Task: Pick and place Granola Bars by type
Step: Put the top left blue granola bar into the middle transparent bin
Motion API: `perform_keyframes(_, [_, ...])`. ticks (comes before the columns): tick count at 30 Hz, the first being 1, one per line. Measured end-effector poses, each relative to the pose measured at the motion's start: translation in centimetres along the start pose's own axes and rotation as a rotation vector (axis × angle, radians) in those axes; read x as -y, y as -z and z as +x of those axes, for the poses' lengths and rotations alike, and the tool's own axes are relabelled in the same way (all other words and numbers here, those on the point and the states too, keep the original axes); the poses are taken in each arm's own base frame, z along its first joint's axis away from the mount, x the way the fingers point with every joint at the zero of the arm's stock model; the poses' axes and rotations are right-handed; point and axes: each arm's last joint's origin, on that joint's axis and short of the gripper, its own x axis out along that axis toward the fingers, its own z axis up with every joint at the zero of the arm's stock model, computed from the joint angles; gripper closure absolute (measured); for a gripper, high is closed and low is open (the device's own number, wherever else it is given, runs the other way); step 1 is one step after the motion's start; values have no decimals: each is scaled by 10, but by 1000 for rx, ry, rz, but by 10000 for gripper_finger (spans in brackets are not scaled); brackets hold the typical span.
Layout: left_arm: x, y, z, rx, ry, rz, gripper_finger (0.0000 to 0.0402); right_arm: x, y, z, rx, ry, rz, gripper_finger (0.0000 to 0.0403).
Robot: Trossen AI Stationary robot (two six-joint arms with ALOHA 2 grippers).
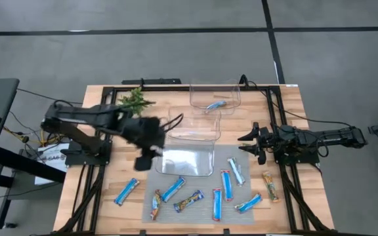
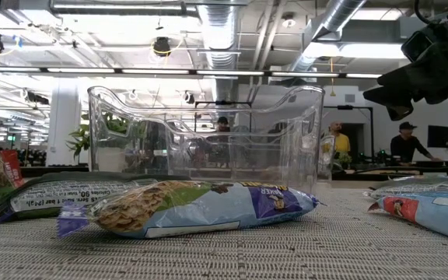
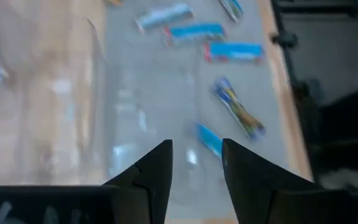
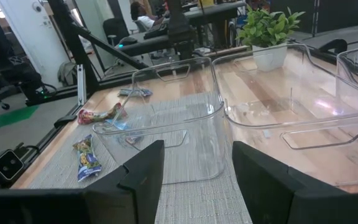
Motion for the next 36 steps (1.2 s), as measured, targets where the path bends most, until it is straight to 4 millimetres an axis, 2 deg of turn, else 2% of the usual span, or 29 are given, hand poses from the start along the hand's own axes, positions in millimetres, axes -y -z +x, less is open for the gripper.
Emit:
perform_keyframes(5, [31, 26, -17, -120, 48, -67, 270, 0, 0, 0, 0, 0, 0, 219])
perform_keyframes(11, [55, 53, -30, -272, 48, -143, 270, 0, 0, 0, 0, 0, 0, 219])
perform_keyframes(16, [64, 67, -37, -358, 17, -172, 270, 0, 0, 0, 0, 0, 0, 219])
perform_keyframes(22, [63, 72, -41, -355, -4, -236, 270, 0, 0, 0, 0, 0, 0, 219])
perform_keyframes(28, [60, 80, -21, -401, -107, -375, 270, 0, 0, 0, -1, 0, 0, 219])
perform_keyframes(36, [48, 120, 34, -577, -340, -570, 270, 0, 0, 0, 0, 0, 0, 219])
